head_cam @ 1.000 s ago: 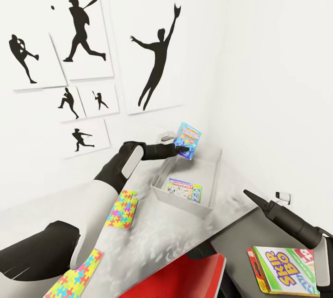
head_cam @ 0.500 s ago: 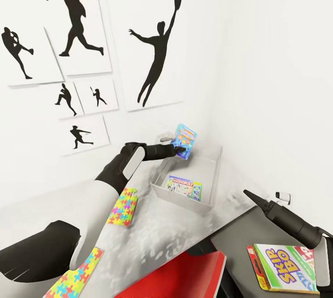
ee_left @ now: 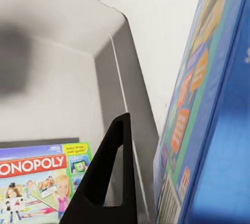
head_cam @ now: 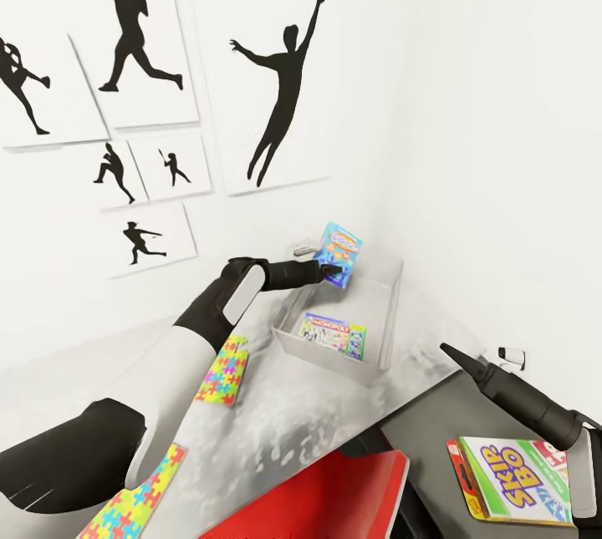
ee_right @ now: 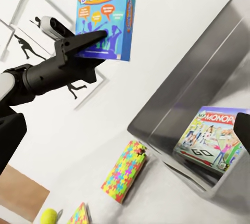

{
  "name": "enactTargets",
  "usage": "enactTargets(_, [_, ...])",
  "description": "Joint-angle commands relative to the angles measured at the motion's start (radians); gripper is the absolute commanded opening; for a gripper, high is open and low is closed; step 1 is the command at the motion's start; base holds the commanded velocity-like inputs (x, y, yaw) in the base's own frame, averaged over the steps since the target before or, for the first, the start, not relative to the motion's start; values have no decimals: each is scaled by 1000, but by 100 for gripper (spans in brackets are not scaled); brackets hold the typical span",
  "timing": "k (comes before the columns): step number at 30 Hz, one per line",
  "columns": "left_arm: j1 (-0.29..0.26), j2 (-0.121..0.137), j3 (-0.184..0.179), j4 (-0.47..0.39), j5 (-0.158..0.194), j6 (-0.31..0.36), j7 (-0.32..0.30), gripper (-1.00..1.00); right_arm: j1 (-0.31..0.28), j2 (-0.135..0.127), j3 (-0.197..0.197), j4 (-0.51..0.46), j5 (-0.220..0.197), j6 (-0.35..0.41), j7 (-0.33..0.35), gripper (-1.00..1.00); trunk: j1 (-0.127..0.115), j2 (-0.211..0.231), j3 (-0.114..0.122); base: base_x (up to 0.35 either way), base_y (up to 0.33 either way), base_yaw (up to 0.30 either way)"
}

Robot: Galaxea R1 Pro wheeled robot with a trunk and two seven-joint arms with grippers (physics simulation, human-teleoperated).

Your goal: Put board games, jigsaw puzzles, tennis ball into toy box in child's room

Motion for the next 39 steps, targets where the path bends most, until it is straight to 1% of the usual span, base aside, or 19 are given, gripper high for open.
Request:
enactTargets(1, [-1,0,-3,0,17,4,-1,-100,-1,0,-1,0,-3,8,2,100,0,-1,-3,0,0,0])
enactTargets(3, [-1,0,-24,0,35,4,-1,-100,-1,0,-1,0,-3,8,2,100,0,-1,-6,0,0,0])
enactTargets(6, [-1,0,-59,0,47,-1,11,-100,-1,0,-1,0,-3,8,2,100,0,-1,-11,0,0,0])
enactTargets(8, [-1,0,-65,0,52,-7,19,-100,-1,0,-1,1,-3,8,2,100,0,-1,-15,0,0,0])
enactTargets(12, [-1,0,-71,-2,83,-12,36,-100,-1,0,-2,1,-3,8,2,100,0,-1,-21,0,0,0])
enactTargets(15, [-1,0,-73,-2,98,-14,56,-100,-1,0,-2,0,-3,8,2,100,0,-1,-26,0,0,0])
enactTargets(19, [-1,0,-75,-2,104,-14,67,-100,-1,0,-16,1,-4,8,2,100,0,-1,-33,0,0,0])
enactTargets(23, [-1,0,-86,-2,106,-17,70,-100,-1,0,-33,1,-5,8,8,100,0,-1,-39,0,0,0])
enactTargets(28, [-1,0,-89,-2,106,-18,72,-100,-1,0,-37,1,-3,8,26,100,0,-1,-48,0,0,0])
enactTargets(34, [-1,0,-91,-4,108,-18,77,-100,-1,0,-37,0,-12,12,41,100,0,-1,-57,0,0,0])
enactTargets(36, [-1,0,-91,-6,124,-18,78,-100,-1,0,-38,0,-13,14,53,100,0,-1,-61,0,0,0])
enactTargets(39, [-1,0,-92,-32,165,-16,78,-100,-1,0,-39,0,-12,15,60,100,0,-1,-66,0,0,0])
